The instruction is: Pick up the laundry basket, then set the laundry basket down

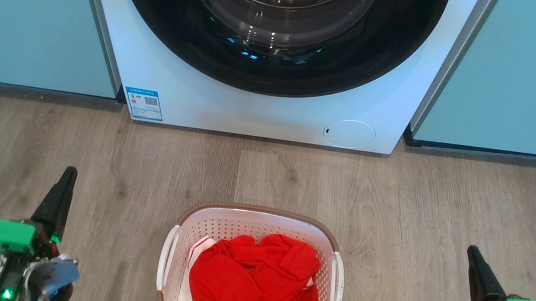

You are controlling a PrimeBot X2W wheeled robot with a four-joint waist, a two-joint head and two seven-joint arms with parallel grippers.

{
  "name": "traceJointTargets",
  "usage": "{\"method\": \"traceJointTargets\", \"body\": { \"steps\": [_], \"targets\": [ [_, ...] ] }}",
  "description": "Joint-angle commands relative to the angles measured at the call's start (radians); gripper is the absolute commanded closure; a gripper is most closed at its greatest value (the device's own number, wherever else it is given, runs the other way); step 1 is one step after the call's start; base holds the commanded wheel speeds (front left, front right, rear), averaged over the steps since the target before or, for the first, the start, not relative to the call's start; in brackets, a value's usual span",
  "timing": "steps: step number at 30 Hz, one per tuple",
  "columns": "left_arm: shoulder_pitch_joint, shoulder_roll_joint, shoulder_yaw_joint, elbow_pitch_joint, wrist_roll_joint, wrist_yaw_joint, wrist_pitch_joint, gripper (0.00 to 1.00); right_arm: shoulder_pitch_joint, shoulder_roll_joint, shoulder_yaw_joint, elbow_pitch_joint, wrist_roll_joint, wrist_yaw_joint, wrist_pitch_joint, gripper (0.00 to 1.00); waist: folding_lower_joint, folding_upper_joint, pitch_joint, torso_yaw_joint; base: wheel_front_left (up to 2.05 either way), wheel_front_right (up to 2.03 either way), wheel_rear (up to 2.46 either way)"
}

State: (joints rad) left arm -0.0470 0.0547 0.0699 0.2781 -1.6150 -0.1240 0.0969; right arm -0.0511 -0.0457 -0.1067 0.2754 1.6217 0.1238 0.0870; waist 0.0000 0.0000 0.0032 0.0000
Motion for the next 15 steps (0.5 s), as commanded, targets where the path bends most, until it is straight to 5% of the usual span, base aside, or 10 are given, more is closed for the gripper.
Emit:
{"method": "traceJointTargets", "body": {
  "steps": [1, 15],
  "targets": [
    [-0.06, 0.004, 0.032, -0.033, -0.003, -0.007, 0.007, 1.0, -0.055, -0.021, 0.016, -0.032, 0.006, 0.007, 0.008, 1.0, 0.0, 0.0, 0.0, 0.0, 0.0, 0.0, 0.0],
    [-0.06, 0.003, 0.035, -0.033, -0.001, -0.007, 0.009, 1.0, -0.055, -0.018, 0.012, -0.032, 0.002, 0.007, 0.011, 1.0, 0.0, 0.0, 0.0, 0.0, 0.0, 0.0, 0.0]
  ]
}}
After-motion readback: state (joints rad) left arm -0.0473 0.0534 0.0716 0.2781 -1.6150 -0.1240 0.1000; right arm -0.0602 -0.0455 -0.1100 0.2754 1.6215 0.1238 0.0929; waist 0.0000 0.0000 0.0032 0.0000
